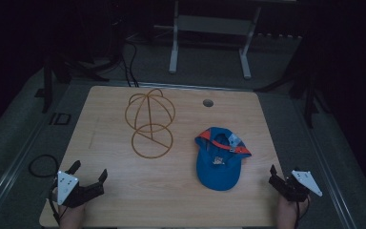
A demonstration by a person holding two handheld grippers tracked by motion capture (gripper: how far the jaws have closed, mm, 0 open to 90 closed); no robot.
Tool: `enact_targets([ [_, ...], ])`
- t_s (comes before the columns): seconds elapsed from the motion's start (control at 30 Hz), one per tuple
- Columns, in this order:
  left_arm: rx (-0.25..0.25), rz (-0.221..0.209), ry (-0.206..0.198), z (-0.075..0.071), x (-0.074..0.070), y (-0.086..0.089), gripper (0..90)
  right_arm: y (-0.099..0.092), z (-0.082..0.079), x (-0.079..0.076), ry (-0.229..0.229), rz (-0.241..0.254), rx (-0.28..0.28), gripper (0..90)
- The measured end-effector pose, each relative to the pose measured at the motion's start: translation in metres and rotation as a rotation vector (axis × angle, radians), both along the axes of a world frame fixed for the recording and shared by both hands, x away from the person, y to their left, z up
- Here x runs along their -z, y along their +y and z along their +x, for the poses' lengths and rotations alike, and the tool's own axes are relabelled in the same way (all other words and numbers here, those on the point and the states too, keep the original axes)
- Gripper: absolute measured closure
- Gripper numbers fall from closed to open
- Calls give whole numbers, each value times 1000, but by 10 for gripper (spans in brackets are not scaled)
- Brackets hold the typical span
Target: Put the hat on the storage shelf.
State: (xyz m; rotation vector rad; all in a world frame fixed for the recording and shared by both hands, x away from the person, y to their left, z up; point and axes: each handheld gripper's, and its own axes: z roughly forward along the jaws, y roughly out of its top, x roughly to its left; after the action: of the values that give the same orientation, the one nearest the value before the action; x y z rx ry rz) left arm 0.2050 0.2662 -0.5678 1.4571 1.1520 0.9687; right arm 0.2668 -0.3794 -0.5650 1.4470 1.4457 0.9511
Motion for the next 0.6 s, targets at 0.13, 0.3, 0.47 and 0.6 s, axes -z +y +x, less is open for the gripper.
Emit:
enact_targets([
  [0.13,6,-3,5,1,1,-1,27,-1,2,0,8,6,0,159],
  [0.3,12,-11,7,0,0,-1,27,-4,0,0,-4,45,1,158],
  [0.47,13,-9,10,0,0,-2,27,-4,5,-3,59,66,-1,158],
  [0.6,13,-21,10,0,0,-1,27,2,11,-14,93,74,-68,158],
])
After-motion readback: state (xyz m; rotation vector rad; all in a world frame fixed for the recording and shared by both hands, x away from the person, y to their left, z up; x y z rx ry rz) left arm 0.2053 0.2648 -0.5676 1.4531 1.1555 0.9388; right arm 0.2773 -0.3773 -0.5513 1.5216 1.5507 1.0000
